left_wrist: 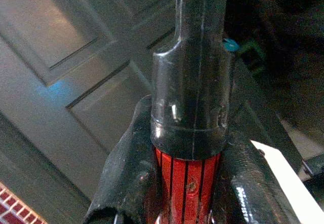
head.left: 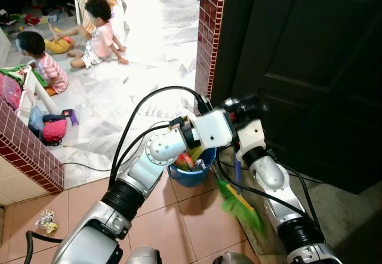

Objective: Sweep floor

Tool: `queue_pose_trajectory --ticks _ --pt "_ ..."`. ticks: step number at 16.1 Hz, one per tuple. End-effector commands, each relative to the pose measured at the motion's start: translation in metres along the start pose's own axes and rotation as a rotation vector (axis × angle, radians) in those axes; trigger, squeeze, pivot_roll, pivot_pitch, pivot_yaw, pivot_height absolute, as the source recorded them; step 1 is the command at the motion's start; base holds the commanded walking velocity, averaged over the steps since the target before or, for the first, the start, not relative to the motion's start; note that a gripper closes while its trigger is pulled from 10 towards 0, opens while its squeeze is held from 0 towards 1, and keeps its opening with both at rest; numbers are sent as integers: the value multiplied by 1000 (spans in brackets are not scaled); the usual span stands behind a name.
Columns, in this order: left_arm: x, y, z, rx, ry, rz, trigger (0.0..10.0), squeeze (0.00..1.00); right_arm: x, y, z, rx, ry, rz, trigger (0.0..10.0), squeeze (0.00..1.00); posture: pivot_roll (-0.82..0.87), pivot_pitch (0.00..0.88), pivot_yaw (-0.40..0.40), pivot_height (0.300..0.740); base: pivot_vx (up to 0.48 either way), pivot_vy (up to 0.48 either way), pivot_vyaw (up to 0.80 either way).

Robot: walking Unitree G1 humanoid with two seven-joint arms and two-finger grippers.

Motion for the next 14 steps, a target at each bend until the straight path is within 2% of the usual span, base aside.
queue_pose_trajectory --ticks 1,3,4,7,8,10,12,13,14 --pt "31 -15 3 -83 -211 -54 10000 0 -1 15 -6 62 7 22 10000 0 -57 0 25 740 0 0 0" --pt "23 -14 1 -79 -155 -26 10000 0 -3 15 -6 65 13 25 10000 0 -58 0 23 740 0 0 0" --pt "-1 -8 -3 -56 -32 -58 10000 0 -2 16 -6 68 13 27 10000 0 -59 0 18 740 0 0 0" --pt "-44 7 -2 -7 166 -62 10000 0 1 19 -8 81 8 24 10000 0 -59 0 17 740 0 0 0" --pt "-73 22 2 45 298 -57 10000 0 2 21 -8 85 6 20 10000 0 -58 0 15 740 0 0 0" --pt "-114 45 14 108 486 -80 10000 0 0 20 -9 83 10 17 10000 0 -55 0 13 740 0 0 0" --pt "-146 65 29 165 639 -98 10000 0 -4 18 -10 78 20 13 10000 0 -37 0 5 740 0 0 0" --pt "-155 70 34 178 681 -109 10000 0 -5 17 -10 77 24 12 10000 0 -35 0 6 740 0 0 0" --pt "-170 83 45 198 754 -155 10000 0 -6 17 -11 77 28 11 10000 0 -31 0 6 740 0 0 0"
Point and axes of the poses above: a point about 5 cm out from each wrist's last joint towards the gripper, its own z axis pointing back from the gripper into the wrist, its own y axis along the axis of the wrist's last joint, x = y × z, the point moved 4 cm from there along -z, pointing out of the wrist towards the gripper, and after that the axes turned 2 degrees about z, right-handed, at the moved point
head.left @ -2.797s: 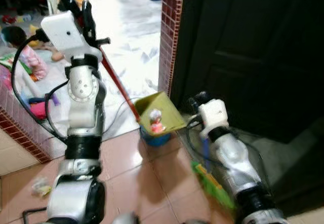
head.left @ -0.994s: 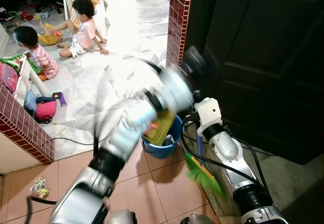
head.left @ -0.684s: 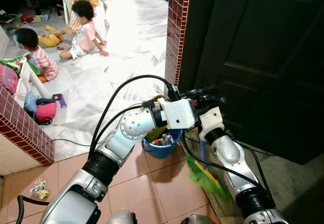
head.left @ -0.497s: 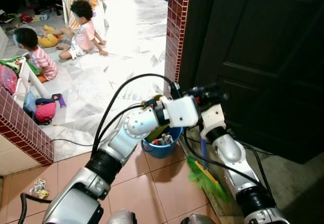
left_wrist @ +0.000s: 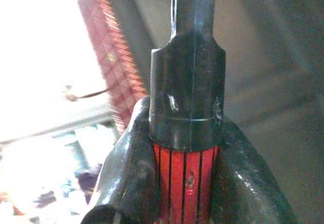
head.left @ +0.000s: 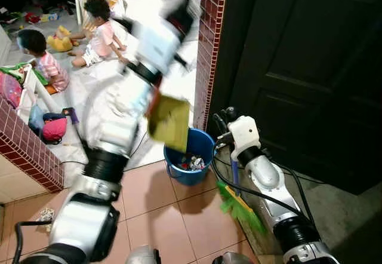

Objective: Sweep floor

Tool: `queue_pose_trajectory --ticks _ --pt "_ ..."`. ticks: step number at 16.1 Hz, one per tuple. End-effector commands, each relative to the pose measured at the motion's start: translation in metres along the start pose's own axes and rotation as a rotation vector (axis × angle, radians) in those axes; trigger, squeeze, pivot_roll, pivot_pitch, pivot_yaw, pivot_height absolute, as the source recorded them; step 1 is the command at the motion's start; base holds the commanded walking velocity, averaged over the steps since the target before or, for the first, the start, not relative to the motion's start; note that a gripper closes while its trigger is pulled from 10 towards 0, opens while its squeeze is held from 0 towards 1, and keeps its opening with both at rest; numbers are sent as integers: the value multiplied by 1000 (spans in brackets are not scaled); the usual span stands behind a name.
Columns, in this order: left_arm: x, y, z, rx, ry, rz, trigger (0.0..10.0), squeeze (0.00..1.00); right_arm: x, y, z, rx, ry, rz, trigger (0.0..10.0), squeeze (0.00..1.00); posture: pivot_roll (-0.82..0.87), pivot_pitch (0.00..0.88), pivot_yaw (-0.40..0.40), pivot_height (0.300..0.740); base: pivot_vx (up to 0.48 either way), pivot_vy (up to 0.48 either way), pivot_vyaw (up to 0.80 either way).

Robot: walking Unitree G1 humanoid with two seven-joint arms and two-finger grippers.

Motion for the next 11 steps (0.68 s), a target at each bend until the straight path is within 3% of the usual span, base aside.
queue_pose_trajectory --ticks 1,2,3,4,5,6,8,10,11 --pt "-23 46 -17 169 77 -78 10000 0 0 11 -7 48 10 16 10000 0 -30 0 7 740 0 0 0" --pt "-38 56 -18 192 148 -107 10000 0 0 10 -6 47 9 16 10000 0 -30 0 7 740 0 0 0" --pt "-56 63 -16 197 226 -187 10000 0 1 9 -6 41 2 6 10000 0 -26 0 7 740 0 0 0" --pt "-67 56 -11 155 268 -254 10000 0 1 8 -6 38 -1 -2 10000 0 -19 0 6 740 0 0 0" --pt "-77 36 0 67 305 -292 10000 0 0 8 -6 37 0 -4 10000 0 -20 0 8 740 0 0 0" --pt "-82 6 17 -48 335 -258 10000 0 -1 8 -6 39 2 -5 10000 0 -20 0 10 740 0 0 0" --pt "-77 -43 53 -245 378 -193 10000 0 -1 9 -5 45 1 -7 10000 0 -22 0 9 740 0 0 0" --pt "-68 -74 86 -372 410 -152 10000 0 4 13 -7 55 -8 -10 10000 0 -25 0 9 740 0 0 0" --pt "-64 -83 96 -410 416 -133 10000 0 7 14 -7 56 -14 -11 10000 0 -29 0 9 740 0 0 0"
Point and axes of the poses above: a point about 5 cm out from each wrist's last joint towards the gripper, its own z axis pointing back from the gripper into the wrist, its own y axis along the axis of the wrist's last joint, x = y × z, the point moved 4 cm from there along -z, pointing out of the wrist towards the gripper, and after that the axes turned 2 degrees about z, right-handed, at the moved point
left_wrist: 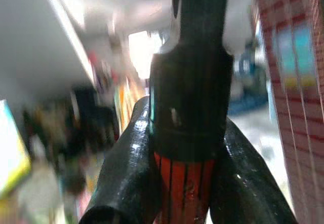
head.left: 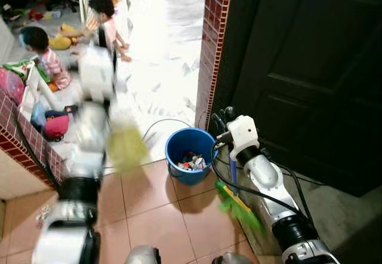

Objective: Sweep floor

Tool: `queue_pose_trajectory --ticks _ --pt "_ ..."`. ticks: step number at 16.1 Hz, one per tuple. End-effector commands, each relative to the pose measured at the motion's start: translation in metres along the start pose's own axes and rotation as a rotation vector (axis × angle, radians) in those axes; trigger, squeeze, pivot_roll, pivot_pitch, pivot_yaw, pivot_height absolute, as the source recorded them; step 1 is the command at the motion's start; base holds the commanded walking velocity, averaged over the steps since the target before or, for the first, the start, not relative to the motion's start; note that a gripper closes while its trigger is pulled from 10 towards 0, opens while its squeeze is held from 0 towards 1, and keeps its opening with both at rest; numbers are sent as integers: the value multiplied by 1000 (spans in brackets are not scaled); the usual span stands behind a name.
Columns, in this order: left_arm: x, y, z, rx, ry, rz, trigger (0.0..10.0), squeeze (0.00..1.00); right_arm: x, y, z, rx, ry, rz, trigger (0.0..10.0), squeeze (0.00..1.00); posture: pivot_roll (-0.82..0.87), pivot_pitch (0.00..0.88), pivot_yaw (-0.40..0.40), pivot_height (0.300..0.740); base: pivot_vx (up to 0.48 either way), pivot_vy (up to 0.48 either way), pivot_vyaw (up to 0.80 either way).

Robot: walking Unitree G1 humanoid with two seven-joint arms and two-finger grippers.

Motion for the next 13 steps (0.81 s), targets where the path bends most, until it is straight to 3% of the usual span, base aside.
queue_pose_trajectory --ticks 1,4,6,9,10,13 --pt "-2 19 -8 77 1 -1 10000 0 7 15 -6 53 -11 1 10000 0 -31 0 8 740 0 0 0" --pt "-7 -44 19 -139 73 52 10000 0 12 26 -10 86 -17 -25 10000 0 -38 0 8 740 0 0 0" --pt "-5 -57 28 -187 84 63 10000 0 6 36 -13 115 19 -18 10000 0 -38 0 8 740 0 0 0" --pt "12 -81 47 -301 102 150 10000 0 -10 67 -20 221 161 31 10000 0 -40 0 8 740 0 0 0" --pt "24 -89 55 -342 100 165 10000 0 -16 82 -21 287 234 121 10000 0 -37 0 8 740 0 0 0" --pt "55 -96 73 -380 39 188 10000 0 -17 88 -19 344 335 308 10000 0 -29 0 14 740 0 0 0"
Point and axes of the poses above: a point about 5 cm out from each wrist's last joint towards the gripper, its own z axis pointing back from the gripper into the wrist, its own y axis along the axis of the wrist's last joint, x = y × z, the point moved 4 cm from there along -z, pointing out of the wrist towards the gripper, and after that the axes turned 2 degrees about z, right-handed, at the moved point
